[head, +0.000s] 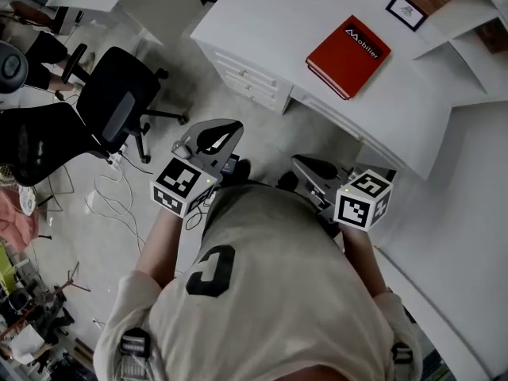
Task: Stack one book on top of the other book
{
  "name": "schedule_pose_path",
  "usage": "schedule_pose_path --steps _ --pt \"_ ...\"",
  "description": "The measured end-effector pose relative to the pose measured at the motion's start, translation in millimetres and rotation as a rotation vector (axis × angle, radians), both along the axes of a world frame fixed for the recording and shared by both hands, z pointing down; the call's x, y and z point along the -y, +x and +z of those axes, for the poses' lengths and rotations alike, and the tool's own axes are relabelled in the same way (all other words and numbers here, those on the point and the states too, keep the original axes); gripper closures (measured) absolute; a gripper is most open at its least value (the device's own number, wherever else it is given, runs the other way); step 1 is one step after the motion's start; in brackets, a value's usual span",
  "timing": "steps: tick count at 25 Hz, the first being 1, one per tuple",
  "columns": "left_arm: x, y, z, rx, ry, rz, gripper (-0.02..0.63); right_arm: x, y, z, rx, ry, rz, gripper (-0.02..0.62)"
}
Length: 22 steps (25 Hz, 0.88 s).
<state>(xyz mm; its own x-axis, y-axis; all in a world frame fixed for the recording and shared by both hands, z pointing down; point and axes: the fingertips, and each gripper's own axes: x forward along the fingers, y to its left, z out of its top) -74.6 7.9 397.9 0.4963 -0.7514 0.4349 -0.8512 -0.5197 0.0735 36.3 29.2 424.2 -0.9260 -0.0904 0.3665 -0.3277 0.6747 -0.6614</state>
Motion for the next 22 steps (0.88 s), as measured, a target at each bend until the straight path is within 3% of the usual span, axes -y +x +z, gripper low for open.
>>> schedule_pose_path --steps 9,22 --pt "-8.5 -76.1 6.3 -0.054 0.012 -0.019 0.598 -14.6 -72.5 4.9 -0.088 0.016 -0.035 0.589" --pt "-36.7 -146.2 21.0 -0.099 0.01 0.007 0.598 -51.3 -141.8 6.2 -0.117 0.039 -0.031 0.589"
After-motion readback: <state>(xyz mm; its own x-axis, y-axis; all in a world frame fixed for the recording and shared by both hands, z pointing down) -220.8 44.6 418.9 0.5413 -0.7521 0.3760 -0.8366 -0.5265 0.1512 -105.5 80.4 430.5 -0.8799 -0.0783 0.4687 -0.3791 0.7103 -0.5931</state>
